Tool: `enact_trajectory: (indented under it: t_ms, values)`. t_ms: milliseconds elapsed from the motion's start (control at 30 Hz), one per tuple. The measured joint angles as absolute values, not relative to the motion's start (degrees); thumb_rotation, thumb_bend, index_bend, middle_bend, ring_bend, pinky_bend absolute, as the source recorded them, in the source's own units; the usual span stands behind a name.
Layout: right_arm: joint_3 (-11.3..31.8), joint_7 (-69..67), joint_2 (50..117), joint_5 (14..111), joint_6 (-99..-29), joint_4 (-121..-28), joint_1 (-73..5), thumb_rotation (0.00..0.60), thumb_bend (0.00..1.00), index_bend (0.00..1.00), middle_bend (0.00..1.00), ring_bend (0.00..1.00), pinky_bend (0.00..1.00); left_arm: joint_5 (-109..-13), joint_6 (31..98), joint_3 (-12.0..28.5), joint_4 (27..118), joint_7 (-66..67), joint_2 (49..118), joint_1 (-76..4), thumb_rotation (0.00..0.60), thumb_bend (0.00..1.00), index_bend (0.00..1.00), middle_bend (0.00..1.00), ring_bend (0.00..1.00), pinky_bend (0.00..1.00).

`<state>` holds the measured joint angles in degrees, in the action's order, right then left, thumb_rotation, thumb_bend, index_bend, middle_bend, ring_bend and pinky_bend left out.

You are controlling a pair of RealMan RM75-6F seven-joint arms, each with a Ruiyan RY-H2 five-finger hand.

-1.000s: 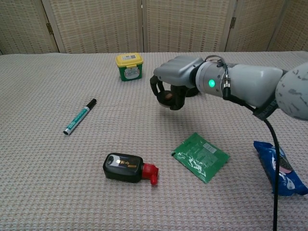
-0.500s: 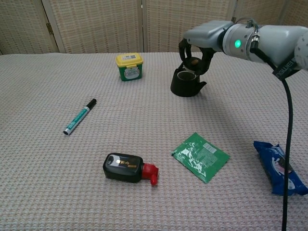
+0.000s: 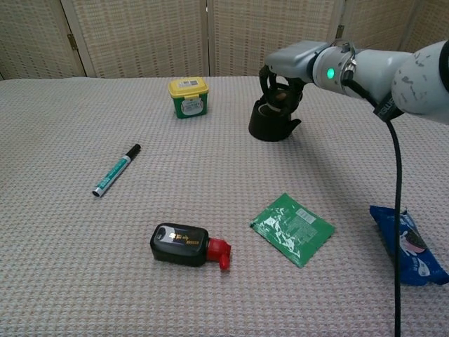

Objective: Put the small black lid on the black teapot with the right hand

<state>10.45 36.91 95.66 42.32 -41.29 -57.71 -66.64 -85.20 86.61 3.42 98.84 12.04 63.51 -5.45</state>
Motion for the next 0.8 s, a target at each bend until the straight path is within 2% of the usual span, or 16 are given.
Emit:
enact_trajectory:
  t_ms: [333,400,600,800]
  values:
    - [11.1,37.0,98.9,42.1,-38.6,-51.9,-68.1,0.600,0.33,0.41,0.33,0.87,0.80,-84.9,86.4,3.5,98.9,11.8,63.4,-5.5,0.600,0.33,0.14,0.09,0.12,0.07]
    - [11.2,37.2,99.2,41.9,-38.2,-51.4,-68.2,0.600,0.33,0.39,0.31,0.87,0.80,-84.9,86.3,3.4,98.8,11.7,63.5,-5.5,0.600,0.33,0.14,0.09,0.12,0.07]
    - [11.3,37.6,99.6,41.3,-37.9,-50.2,-68.1,0.600,0.33,0.23,0.24,0.85,0.80,-84.8,86.0,3.5,98.7,11.8,63.6,-5.8,0.600,0.33,0.14,0.09,0.12,0.07]
    - [11.4,37.8,99.4,40.7,-37.5,-50.0,-67.7,0.600,0.33,0.19,0.20,0.85,0.80,-84.9,85.9,3.4,98.5,11.8,63.7,-5.8,0.600,0.33,0.14,0.09,0.12,0.07]
